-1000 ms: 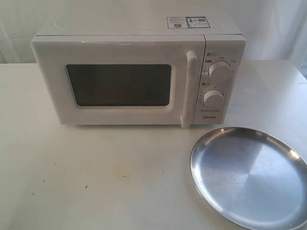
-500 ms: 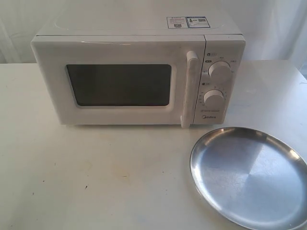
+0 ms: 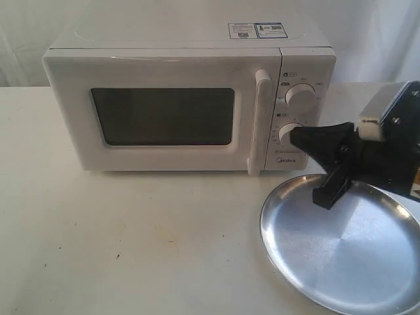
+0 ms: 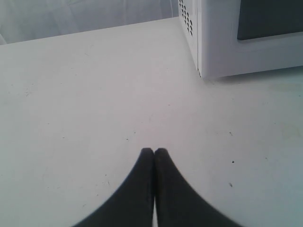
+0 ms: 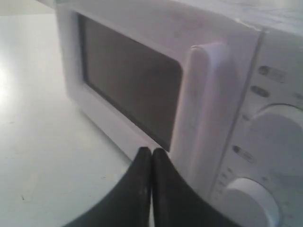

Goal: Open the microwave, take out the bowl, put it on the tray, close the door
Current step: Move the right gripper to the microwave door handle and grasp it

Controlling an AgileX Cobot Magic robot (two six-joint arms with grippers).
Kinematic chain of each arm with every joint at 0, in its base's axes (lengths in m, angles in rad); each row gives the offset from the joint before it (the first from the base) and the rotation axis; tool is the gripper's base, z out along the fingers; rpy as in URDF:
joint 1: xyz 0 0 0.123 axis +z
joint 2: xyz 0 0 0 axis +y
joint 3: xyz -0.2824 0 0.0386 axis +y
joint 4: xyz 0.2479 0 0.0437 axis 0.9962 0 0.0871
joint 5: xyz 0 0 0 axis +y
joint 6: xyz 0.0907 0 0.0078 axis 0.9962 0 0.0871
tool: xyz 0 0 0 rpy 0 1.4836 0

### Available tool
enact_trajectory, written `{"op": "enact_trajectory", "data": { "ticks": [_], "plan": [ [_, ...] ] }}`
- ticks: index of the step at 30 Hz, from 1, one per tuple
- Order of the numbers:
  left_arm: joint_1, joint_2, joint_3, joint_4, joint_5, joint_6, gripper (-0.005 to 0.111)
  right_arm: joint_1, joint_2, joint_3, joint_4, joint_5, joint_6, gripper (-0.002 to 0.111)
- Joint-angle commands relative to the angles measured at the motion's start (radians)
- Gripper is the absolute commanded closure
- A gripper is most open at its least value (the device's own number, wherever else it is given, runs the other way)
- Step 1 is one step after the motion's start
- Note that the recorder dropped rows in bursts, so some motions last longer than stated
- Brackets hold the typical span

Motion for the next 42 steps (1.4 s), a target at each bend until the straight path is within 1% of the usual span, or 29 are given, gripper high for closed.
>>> {"op": "enact_trajectory", "data": {
  "ticks": [1, 5, 10, 11, 12, 13, 14, 16, 17, 21, 24, 28, 30, 35, 38, 42],
  "plan": [
    [-0.001, -0.002, 0.003, -0.003, -0.002, -0.006, 0.107, -0.005, 0.215, -0.062, -0.015, -0.215, -0.136, 0.108],
    [-0.001, -0.002, 0.003, -0.003, -0.002, -0.006, 0.107, -0.005, 0.348, -0.133, -0.061, -0.215, -0.147, 0.108],
    [-0.001, -0.002, 0.003, -0.003, -0.002, -0.006, 0.107, -0.005, 0.422, -0.220, -0.025, -0.215, -0.143, 0.107],
    [-0.001, -0.002, 0.003, -0.003, -0.002, -0.006, 0.107, -0.005, 0.422, -0.228, -0.043, -0.209, -0.141, 0.103],
    [-0.001, -0.002, 0.003, -0.003, -0.002, -0.006, 0.107, -0.005, 0.422, -0.243, -0.075, -0.207, -0.112, 0.095],
    [-0.001, -0.002, 0.003, -0.003, -0.002, -0.006, 0.107, -0.005, 0.422, -0.251, -0.080, -0.191, -0.093, 0.089],
    [-0.001, -0.002, 0.003, -0.003, -0.002, -0.006, 0.107, -0.005, 0.422, -0.264, -0.080, -0.165, -0.076, 0.078],
    [-0.001, -0.002, 0.003, -0.003, -0.002, -0.006, 0.107, -0.005, 0.422, -0.277, -0.075, -0.161, -0.064, 0.065],
    [-0.001, -0.002, 0.003, -0.003, -0.002, -0.006, 0.107, -0.005, 0.422, -0.284, -0.070, -0.161, -0.064, 0.064],
    [-0.001, -0.002, 0.003, -0.003, -0.002, -0.006, 0.107, -0.005, 0.422, -0.320, -0.043, -0.118, -0.036, 0.064],
    [-0.001, -0.002, 0.003, -0.003, -0.002, -0.006, 0.107, 0.026, 0.428, -0.354, -0.063, -0.054, 0.019, 0.064],
    [-0.001, -0.002, 0.003, -0.003, -0.002, -0.006, 0.107, 0.074, 0.477, -0.399, -0.098, -0.041, 0.021, 0.065],
    [-0.001, -0.002, 0.003, -0.003, -0.002, -0.006, 0.107, 0.082, 0.482, -0.400, -0.096, -0.042, 0.021, 0.069],
    [-0.001, -0.002, 0.003, -0.003, -0.002, -0.006, 0.107, 0.082, 0.482, -0.400, -0.105, -0.072, 0.039, 0.086],
    [-0.001, -0.002, 0.003, -0.003, -0.002, -0.006, 0.107, 0.084, 0.482, -0.400, -0.157, -0.097, 0.059, 0.087],
    [-0.001, -0.002, 0.003, -0.003, -0.002, -0.006, 0.107, 0.084, 0.482, -0.400, -0.179, -0.118, 0.084, 0.086]
  ]
}}
